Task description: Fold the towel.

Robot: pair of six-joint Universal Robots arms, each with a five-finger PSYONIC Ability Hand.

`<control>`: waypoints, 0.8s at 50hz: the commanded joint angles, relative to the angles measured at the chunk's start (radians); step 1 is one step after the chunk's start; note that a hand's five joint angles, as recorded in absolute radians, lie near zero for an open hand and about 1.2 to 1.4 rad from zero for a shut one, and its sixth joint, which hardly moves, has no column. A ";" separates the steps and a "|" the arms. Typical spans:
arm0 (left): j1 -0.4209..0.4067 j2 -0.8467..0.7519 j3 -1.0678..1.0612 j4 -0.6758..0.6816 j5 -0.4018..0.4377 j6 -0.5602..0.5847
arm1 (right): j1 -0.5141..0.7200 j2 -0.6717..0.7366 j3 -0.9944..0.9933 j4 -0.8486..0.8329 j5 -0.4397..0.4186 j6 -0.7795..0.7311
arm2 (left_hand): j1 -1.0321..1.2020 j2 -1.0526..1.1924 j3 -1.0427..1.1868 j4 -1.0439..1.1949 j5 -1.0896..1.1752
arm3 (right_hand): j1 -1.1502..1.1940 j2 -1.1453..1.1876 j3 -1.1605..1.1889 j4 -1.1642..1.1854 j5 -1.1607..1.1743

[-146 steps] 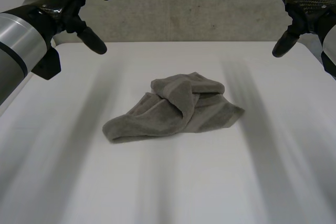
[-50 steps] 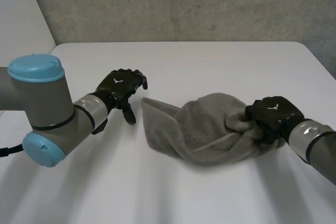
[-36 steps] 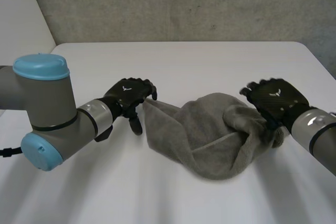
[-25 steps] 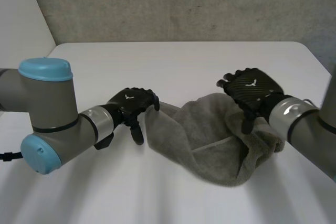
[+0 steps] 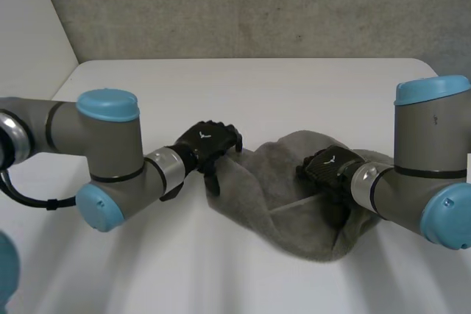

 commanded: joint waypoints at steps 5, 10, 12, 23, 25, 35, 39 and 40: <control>0.000 -0.107 0.066 -0.082 -0.008 0.196 | -0.066 -0.049 0.075 -0.021 0.001 -0.035 | -0.017 -0.005 -0.018 -0.020 0.006 | 0.367 0.367 0.370 0.375 0.366; -0.002 -0.108 0.077 -0.082 -0.008 0.199 | -0.087 -0.067 0.101 -0.021 -0.005 -0.041 | 0.150 0.162 0.150 0.148 0.174 | 0.588 0.587 0.591 0.595 0.586; -0.002 -0.105 0.080 -0.082 -0.008 0.200 | -0.092 -0.078 0.109 -0.021 -0.011 -0.041 | 0.313 0.326 0.313 0.311 0.337 | 0.679 0.679 0.682 0.687 0.678; 0.000 -0.104 0.092 -0.082 -0.006 0.203 | -0.147 -0.128 0.207 -0.021 -0.066 -0.052 | 0.846 0.858 0.845 0.843 0.869 | 0.691 0.691 0.694 0.699 0.690; -0.002 -0.092 0.090 -0.082 -0.008 0.205 | -0.153 -0.128 0.218 -0.021 -0.066 -0.061 | 0.927 0.940 0.927 0.925 0.951 | 0.694 0.693 0.697 0.702 0.692; -0.002 0.019 0.060 -0.085 -0.006 0.200 | -0.178 -0.130 0.237 -0.020 -0.069 -0.098 | 1.139 1.151 1.139 1.137 1.163 | 1.010 1.009 1.013 1.018 1.008; 0.000 0.068 0.061 -0.084 -0.006 0.203 | -0.178 -0.150 0.206 -0.007 -0.088 -0.101 | 1.139 1.151 1.139 1.137 1.163 | 1.081 1.080 1.084 1.088 1.079; 0.000 0.068 0.061 -0.084 -0.006 0.203 | -0.178 -0.150 0.206 -0.007 -0.088 -0.101 | 1.139 1.151 1.139 1.137 1.163 | 1.081 1.080 1.084 1.088 1.079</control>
